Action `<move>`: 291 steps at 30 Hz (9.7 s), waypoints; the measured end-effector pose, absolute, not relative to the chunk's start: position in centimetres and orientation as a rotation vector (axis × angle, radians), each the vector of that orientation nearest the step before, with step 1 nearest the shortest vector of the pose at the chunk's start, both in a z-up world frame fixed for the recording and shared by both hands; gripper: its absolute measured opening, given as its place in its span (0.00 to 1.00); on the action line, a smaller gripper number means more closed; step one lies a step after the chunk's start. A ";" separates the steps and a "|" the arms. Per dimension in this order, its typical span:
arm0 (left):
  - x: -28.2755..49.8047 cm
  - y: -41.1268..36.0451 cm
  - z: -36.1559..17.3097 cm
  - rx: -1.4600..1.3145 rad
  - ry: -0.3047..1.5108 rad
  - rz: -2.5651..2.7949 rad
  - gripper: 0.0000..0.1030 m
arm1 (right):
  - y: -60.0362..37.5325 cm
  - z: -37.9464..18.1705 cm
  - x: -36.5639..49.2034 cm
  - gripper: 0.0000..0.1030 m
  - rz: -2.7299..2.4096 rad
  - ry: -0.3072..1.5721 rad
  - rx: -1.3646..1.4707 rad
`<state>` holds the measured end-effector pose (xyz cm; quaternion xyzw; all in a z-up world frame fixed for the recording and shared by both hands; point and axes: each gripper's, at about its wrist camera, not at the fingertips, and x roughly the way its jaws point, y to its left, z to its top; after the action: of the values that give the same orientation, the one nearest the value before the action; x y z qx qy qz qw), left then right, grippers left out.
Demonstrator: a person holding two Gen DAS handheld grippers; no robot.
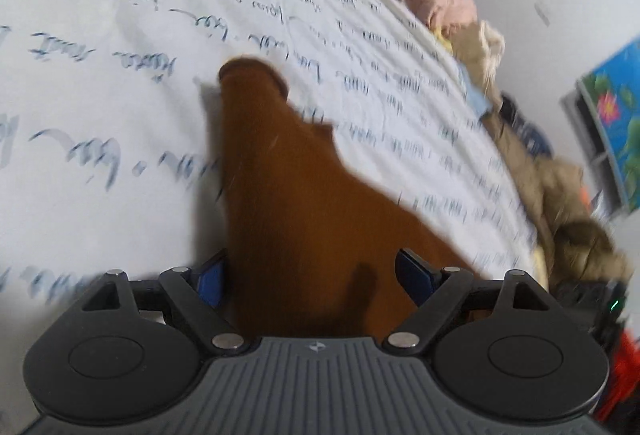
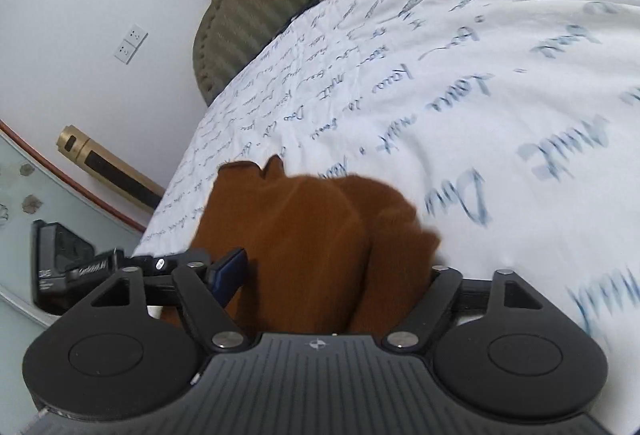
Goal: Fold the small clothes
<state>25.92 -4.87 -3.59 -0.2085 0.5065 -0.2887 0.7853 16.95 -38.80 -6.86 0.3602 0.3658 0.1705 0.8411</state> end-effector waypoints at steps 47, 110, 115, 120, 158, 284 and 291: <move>6.3 -3.5 1.0 0.206 0.594 -0.484 0.77 | -35.1 -1.9 0.1 0.74 0.019 0.545 0.363; 3.0 -3.4 -3.5 0.067 0.684 -0.224 0.88 | -25.5 -5.4 -1.4 1.00 -0.091 0.595 0.154; 3.0 -3.4 -3.6 0.071 0.683 -0.224 0.89 | -25.5 -5.6 -1.7 1.00 -0.086 0.595 0.150; 3.1 -3.4 -3.7 0.070 0.684 -0.224 0.90 | -25.6 -5.7 -1.7 1.00 -0.089 0.596 0.156; 2.3 -3.8 -4.3 0.108 0.687 -0.196 0.99 | -24.6 -6.3 -2.6 1.00 -0.135 0.593 0.106; 1.1 -2.2 -1.7 0.085 0.715 -0.162 1.00 | -24.2 -2.0 -4.7 1.00 -0.078 0.595 0.243; 1.0 -2.2 -1.7 0.086 0.715 -0.166 1.00 | -24.3 -2.0 -4.7 1.00 -0.081 0.593 0.243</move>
<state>1.04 -2.22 -1.74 0.0422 0.3492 -0.0810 0.9326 -4.71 -24.29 -2.04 0.1193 0.2915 -0.0396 0.9483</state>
